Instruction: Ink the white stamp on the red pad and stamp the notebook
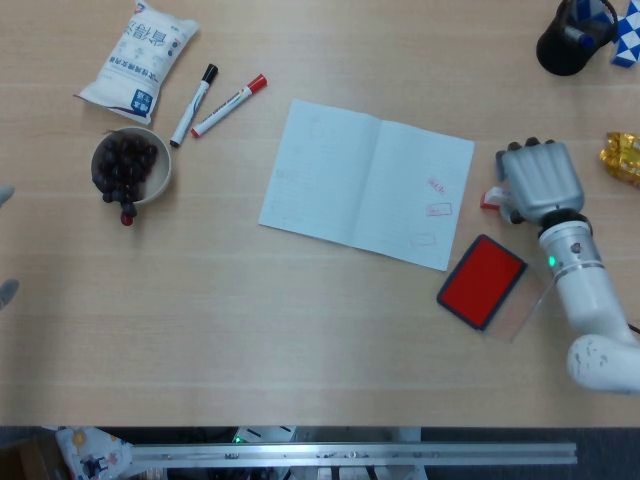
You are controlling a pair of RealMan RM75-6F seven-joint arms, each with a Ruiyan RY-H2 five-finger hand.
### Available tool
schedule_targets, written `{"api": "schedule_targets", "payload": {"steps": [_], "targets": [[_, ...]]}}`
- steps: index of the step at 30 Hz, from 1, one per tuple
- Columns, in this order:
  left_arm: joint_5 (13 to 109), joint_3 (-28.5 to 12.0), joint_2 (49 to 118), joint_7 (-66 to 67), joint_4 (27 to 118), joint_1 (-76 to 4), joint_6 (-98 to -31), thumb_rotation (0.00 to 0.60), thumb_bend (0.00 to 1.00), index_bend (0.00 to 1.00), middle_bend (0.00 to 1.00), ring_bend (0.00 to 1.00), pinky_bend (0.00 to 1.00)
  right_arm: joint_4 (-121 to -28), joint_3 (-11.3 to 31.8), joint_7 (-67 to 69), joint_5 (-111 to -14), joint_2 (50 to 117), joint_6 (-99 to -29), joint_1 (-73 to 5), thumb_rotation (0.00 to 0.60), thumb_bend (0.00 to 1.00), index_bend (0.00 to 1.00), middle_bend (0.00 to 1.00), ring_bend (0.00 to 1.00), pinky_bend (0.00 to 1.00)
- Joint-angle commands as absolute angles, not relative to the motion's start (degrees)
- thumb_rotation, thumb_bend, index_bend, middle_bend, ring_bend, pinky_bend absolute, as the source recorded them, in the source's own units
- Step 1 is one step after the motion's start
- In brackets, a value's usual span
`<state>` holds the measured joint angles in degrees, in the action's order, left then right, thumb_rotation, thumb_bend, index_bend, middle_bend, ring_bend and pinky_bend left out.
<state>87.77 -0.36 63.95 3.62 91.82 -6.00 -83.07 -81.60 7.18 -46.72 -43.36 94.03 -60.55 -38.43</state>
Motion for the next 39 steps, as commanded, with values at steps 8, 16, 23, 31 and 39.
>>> {"api": "schedule_targets", "payload": {"steps": [8,16,23,31,39], "targets": [[87.6,-0.3,64.0,3.8,91.8,-6.0,-83.0,0.600,0.12,0.13,0.19,0.20,0.12,-80.6,6.8,-46.3,-42.7,94.3,-60.2,-38.6,0.600,0.23,0.52,0.43,0.33,0.43],[87.5,-0.3,63.9,3.9,91.9,-5.9,-83.0,0.600,0.12,0.13,0.19,0.20,0.12,-79.7,6.6,-45.9,-42.3,94.8,-59.6,-39.0,0.600,0.26,0.53,0.44,0.34,0.43],[87.0,-0.3,63.7,4.1,92.1,-5.9,-82.7,0.600,0.12,0.13,0.19,0.20,0.12,-79.4,6.6,-45.7,-42.2,95.1,-59.3,-39.3,0.600,0.26,0.54,0.44,0.34,0.43],[87.0,-0.3,63.7,4.1,92.1,-6.0,-82.5,0.600,0.12,0.13,0.19,0.20,0.12,-79.7,6.3,-45.4,-42.1,94.9,-59.1,-39.4,0.600,0.31,0.59,0.46,0.35,0.43],[86.7,-0.4,63.3,4.3,92.7,-5.9,-82.7,0.600,0.12,0.13,0.19,0.20,0.12,-89.2,5.6,-43.3,-45.2,88.7,-58.1,-39.2,0.600,0.32,0.61,0.48,0.36,0.43]]}}
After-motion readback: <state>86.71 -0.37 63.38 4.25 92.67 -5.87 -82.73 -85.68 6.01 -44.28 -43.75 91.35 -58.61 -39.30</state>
